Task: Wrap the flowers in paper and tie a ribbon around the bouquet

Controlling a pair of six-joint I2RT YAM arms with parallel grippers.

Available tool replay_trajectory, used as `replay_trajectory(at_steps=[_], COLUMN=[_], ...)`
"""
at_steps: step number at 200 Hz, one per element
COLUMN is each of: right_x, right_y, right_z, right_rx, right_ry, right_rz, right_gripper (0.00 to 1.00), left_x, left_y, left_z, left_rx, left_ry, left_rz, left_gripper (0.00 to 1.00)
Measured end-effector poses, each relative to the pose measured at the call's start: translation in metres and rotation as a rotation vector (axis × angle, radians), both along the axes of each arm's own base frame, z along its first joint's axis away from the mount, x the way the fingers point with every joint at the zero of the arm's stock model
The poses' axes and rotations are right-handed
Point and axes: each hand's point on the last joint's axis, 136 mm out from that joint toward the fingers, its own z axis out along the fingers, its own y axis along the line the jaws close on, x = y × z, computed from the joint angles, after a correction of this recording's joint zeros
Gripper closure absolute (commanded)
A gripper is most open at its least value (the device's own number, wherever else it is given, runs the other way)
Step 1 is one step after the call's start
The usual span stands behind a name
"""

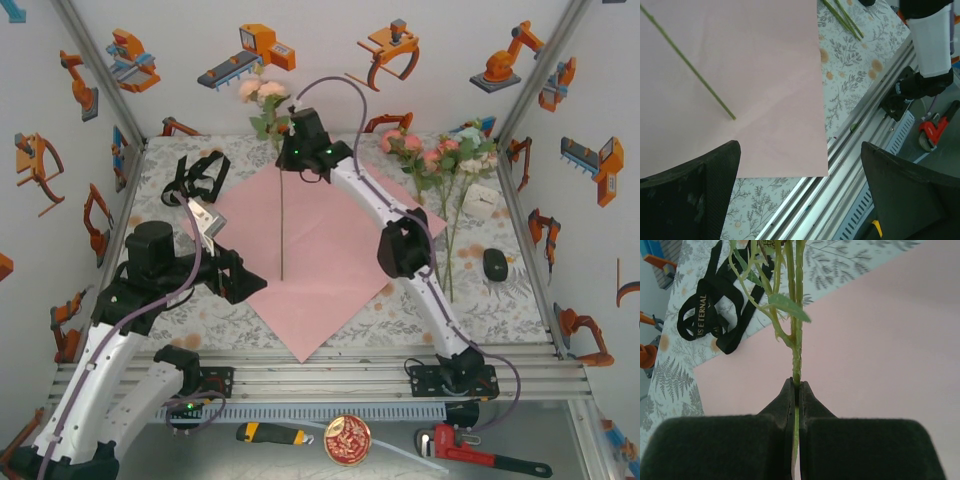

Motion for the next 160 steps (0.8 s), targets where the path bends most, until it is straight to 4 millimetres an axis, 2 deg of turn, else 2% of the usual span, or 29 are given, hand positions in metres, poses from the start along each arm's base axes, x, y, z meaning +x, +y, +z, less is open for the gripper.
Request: replay_trajectory(at_steps=[24, 43, 59, 109, 138, 160], right_x=[0.002, 0.003, 0.004, 0.007, 0.007, 0.003], right_y=[0.013, 0.012, 0.009, 0.008, 0.007, -0.001], right_z=[-0.039, -0.065, -0.077, -0.093, -0.096, -0.094], right_rx=[-0.002, -0.018, -0.03, -0.032, -0.034, -0.048], right_ry=[0.033, 0.067, 0.084, 0.096, 0.1, 0.119], right_rz=[0.034, 0.041, 0.039, 0.036, 0.035, 0.028], right_gripper=[1.0, 1.0, 0.98, 0.78, 0.76, 0.74], left_x=[0.001, 0.002, 0.003, 0.007, 0.01, 0.011], left_y=[0.001, 0.002, 0.003, 0.007, 0.009, 0.011], left_z=[-0.001, -0.001, -0.002, -0.007, -0.011, -0.013], left_rx=[0.004, 0.009, 0.013, 0.034, 0.051, 0.06], left_ry=[0.0, -0.001, -0.002, 0.007, 0.02, 0.025], left_rz=[0.007, 0.017, 0.024, 0.054, 0.073, 0.083], left_gripper=[0.03, 0.03, 0.03, 0.03, 0.03, 0.03])
